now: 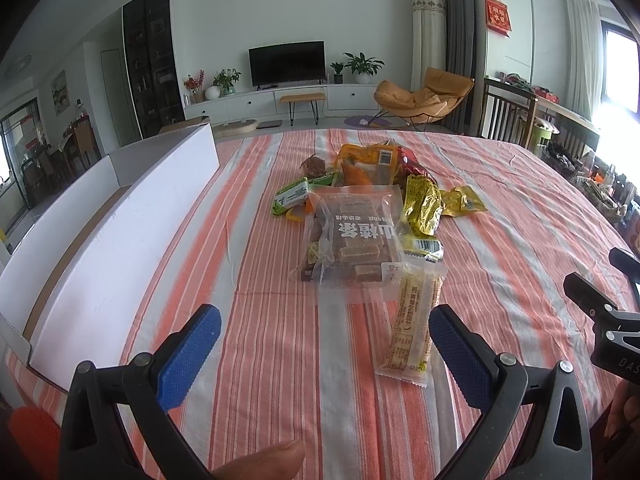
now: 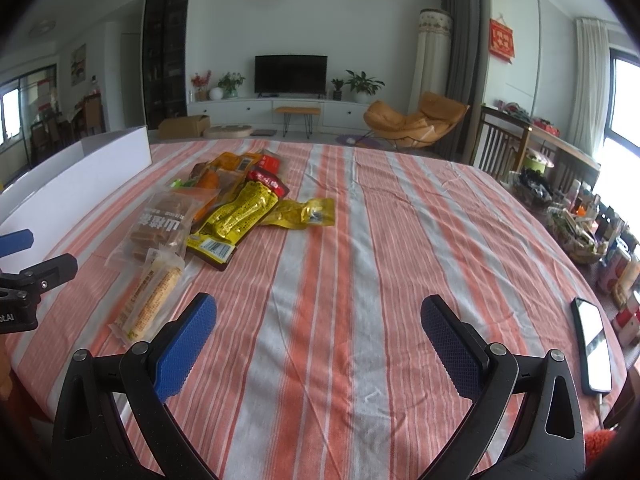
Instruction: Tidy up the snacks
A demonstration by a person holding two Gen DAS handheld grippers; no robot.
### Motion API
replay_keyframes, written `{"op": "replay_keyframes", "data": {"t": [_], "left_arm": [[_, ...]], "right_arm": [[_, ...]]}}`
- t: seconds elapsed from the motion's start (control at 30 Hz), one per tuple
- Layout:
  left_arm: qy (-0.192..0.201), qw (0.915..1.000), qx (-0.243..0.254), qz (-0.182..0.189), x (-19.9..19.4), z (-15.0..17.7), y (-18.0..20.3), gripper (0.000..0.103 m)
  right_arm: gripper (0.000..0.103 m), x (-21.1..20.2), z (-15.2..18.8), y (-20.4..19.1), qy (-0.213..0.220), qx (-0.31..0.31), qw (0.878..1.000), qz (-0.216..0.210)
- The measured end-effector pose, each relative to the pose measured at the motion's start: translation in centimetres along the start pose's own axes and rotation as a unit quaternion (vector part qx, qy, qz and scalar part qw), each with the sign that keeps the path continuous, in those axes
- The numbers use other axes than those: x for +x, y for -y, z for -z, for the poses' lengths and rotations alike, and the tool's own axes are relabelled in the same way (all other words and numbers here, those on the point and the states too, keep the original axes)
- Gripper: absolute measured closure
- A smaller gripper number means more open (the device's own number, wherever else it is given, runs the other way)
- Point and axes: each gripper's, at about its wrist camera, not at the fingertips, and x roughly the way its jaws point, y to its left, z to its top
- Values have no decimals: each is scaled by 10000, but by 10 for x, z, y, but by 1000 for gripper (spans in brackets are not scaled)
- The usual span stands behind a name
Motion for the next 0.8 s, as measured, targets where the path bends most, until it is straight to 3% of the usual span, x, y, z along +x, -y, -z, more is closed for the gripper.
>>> {"op": "replay_keyframes", "data": {"t": [0.8], "left_arm": [[-147, 9999, -21, -24, 6, 4, -2, 0]], "right_arm": [[0, 6, 3, -1, -90, -16, 10000, -28]]}}
